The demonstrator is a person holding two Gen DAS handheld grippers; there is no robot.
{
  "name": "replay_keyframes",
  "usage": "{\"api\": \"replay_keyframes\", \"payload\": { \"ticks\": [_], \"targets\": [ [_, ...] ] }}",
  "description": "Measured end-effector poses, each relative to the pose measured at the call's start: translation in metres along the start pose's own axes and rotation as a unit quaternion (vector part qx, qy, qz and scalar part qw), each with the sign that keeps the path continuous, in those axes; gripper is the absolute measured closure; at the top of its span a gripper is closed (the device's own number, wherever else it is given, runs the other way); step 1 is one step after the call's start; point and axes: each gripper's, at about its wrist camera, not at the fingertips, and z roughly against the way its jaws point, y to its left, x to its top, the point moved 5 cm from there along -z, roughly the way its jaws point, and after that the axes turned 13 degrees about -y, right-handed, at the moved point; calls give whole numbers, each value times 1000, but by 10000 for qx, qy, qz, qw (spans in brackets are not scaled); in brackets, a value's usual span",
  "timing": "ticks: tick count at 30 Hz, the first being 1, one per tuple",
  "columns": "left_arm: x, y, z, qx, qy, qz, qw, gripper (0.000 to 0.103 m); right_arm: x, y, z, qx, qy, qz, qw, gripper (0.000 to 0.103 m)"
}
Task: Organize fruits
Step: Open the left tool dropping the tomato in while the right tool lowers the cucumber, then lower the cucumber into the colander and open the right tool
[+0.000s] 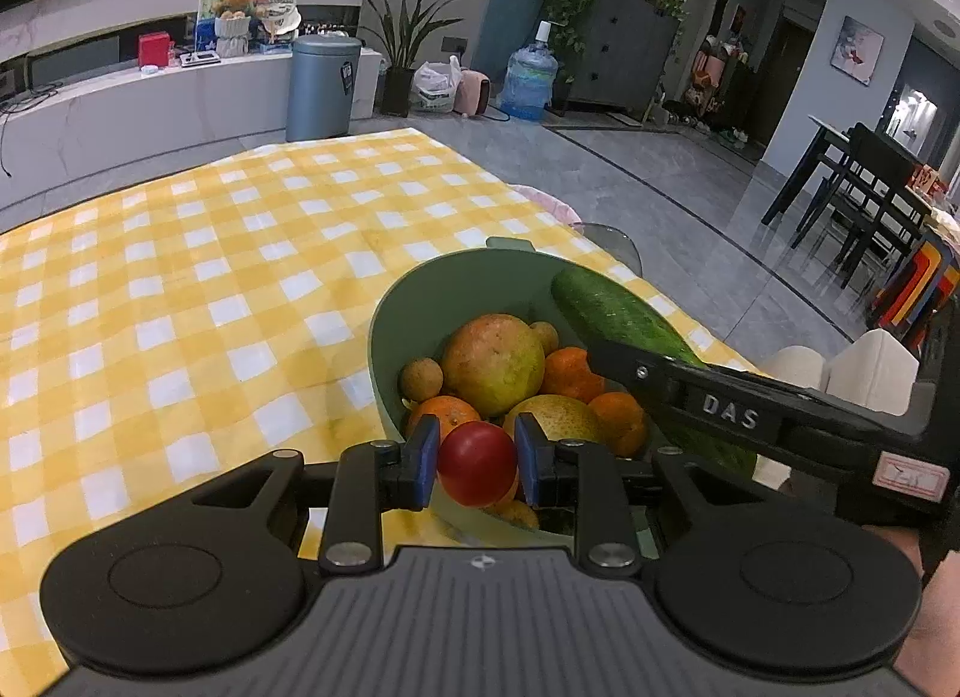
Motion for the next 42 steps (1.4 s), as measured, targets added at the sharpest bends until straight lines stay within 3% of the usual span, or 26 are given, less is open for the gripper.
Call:
{"api": "replay_keyframes", "payload": {
  "ticks": [6, 8, 10, 14, 21, 28, 34, 42],
  "targets": [
    [-1, -3, -3, 30, 33, 30, 10000, 73, -5, 7, -14, -203, -108, 341, 9992, 65],
    [-1, -4, -4, 28, 34, 43, 10000, 73, -1, 4, -13, -95, -280, 110, 9995, 51],
    [0, -4, -5, 54, 41, 55, 10000, 73, 4, -2, -6, 141, -402, -339, 9985, 47],
    [-1, -2, -7, 42, 94, 208, 9997, 73, 16, -11, 16, 34, -719, -454, 9964, 44],
    [-1, 1, -7, -613, 426, 1028, 9919, 73, 11, -23, 33, -25, -755, -602, 9953, 42],
    [-1, 1, -4, -490, 408, 1027, 9927, 72, 7, -16, 36, 32, -671, -410, 9969, 42],
    [6, 3, 10, -222, 278, 1064, 9937, 41, 12, 0, 45, -11, -632, 39, 9980, 41],
    [27, 3, 50, 198, -105, 1012, 9946, 22, 34, 21, 73, -375, -449, 415, 9974, 23]
  ]
}}
